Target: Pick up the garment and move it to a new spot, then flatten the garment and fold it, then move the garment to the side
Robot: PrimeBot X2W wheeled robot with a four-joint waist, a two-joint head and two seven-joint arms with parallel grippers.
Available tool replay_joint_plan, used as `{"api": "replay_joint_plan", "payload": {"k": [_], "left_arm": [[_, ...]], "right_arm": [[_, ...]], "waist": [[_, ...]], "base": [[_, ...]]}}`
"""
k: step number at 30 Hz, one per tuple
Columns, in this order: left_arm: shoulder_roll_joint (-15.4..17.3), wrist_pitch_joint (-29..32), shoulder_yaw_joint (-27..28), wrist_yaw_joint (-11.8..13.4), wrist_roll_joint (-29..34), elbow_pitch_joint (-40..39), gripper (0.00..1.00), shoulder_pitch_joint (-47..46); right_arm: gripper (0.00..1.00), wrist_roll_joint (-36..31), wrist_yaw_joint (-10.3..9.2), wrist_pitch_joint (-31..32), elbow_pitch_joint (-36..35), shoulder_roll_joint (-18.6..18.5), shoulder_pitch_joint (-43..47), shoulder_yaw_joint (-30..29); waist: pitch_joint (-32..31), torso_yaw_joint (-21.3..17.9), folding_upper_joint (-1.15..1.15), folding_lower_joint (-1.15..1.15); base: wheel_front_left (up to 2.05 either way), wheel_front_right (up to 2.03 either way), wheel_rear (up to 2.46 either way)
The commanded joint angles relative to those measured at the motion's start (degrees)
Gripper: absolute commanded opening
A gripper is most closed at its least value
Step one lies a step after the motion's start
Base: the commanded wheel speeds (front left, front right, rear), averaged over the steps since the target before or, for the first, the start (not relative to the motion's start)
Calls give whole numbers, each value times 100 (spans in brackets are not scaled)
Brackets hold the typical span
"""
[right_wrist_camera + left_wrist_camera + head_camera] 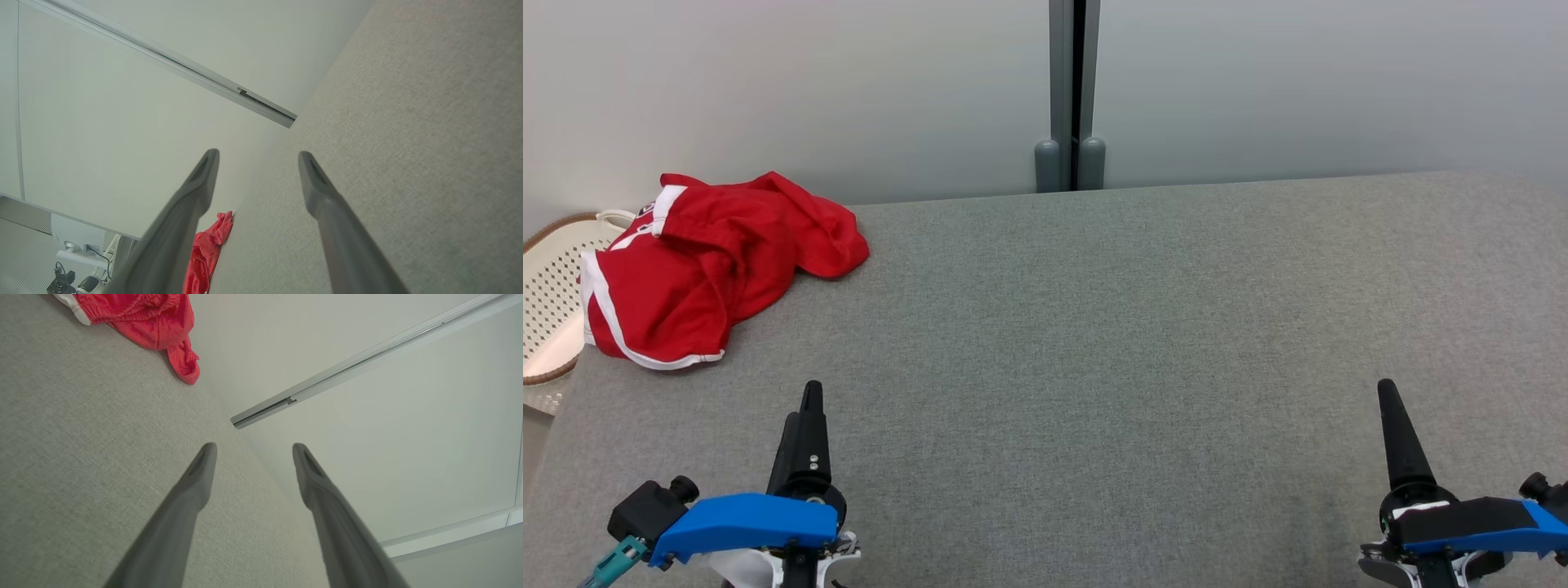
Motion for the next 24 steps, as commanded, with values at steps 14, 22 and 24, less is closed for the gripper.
{"api": "replay_joint_plan", "payload": {"k": [14, 22, 24], "left_arm": [[43, -292, -277, 192, 1844, -39, 100, -190], [46, -429, -384, 293, 2731, 171, 100, -152], [49, -462, -410, 320, 2949, 223, 100, -146]], "right_arm": [[100, -2062, 41, -296, -308, -56, 13, 285], [100, -2867, 43, -435, -129, -61, 76, 373], [100, -3045, 44, -465, -78, -62, 75, 384]], "waist": [[9, 3, 0, 0], [-8, 9, 0, 0], [-12, 10, 0, 0]], "base": [[0, 0, 0], [0, 0, 0], [0, 0, 0]]}}
